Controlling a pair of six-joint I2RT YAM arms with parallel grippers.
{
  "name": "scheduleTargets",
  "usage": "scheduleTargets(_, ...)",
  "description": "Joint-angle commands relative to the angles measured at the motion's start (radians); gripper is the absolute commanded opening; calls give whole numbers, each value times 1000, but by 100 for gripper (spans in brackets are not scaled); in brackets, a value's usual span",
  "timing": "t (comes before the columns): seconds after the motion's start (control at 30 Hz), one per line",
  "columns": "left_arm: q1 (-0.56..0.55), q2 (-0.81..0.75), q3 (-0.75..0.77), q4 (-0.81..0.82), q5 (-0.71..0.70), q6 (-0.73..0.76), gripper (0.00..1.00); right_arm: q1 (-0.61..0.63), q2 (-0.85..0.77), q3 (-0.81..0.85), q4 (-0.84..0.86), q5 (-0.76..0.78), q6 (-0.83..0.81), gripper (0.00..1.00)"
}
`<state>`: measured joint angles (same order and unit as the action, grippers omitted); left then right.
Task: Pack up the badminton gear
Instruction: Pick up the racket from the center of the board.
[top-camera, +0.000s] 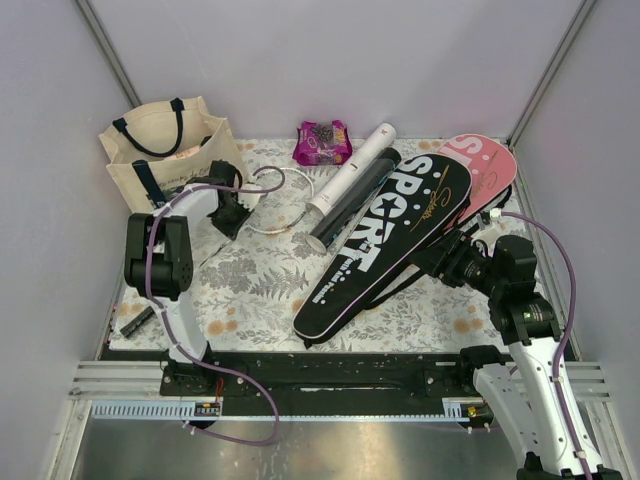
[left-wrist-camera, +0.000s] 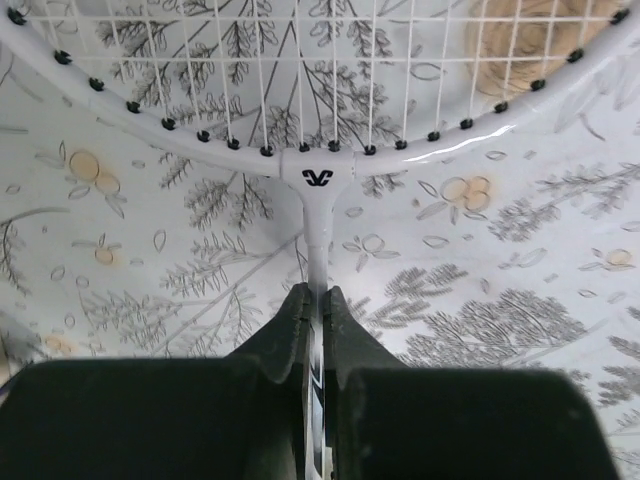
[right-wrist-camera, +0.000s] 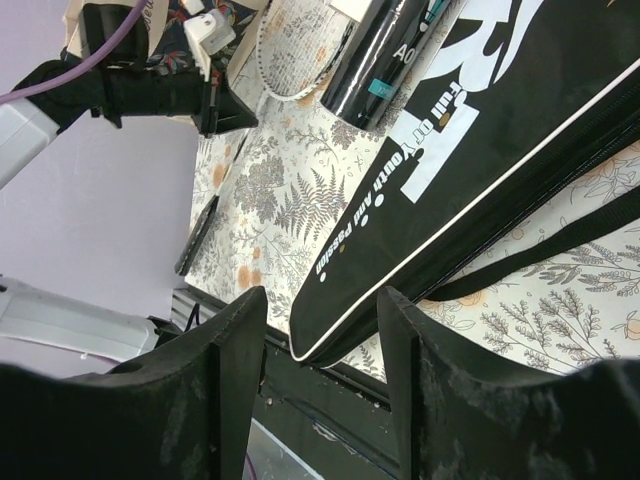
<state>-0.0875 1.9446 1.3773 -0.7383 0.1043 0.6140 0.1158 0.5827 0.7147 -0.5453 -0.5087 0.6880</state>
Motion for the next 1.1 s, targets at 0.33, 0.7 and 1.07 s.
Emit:
scheduleTargets(0.33, -80, -340, -66, 105, 0, -299, 0, -1, 16, -15, 120, 75, 34, 62)
scheduleTargets(0.7, -239, -585, -213, 315, 146, -510, 0, 292, 166, -202, 858, 372, 213, 68)
scheduleTargets(1.07, -359, -631, -250, 378, 163, -675, 0, 636, 617, -97, 1318, 758, 95, 74)
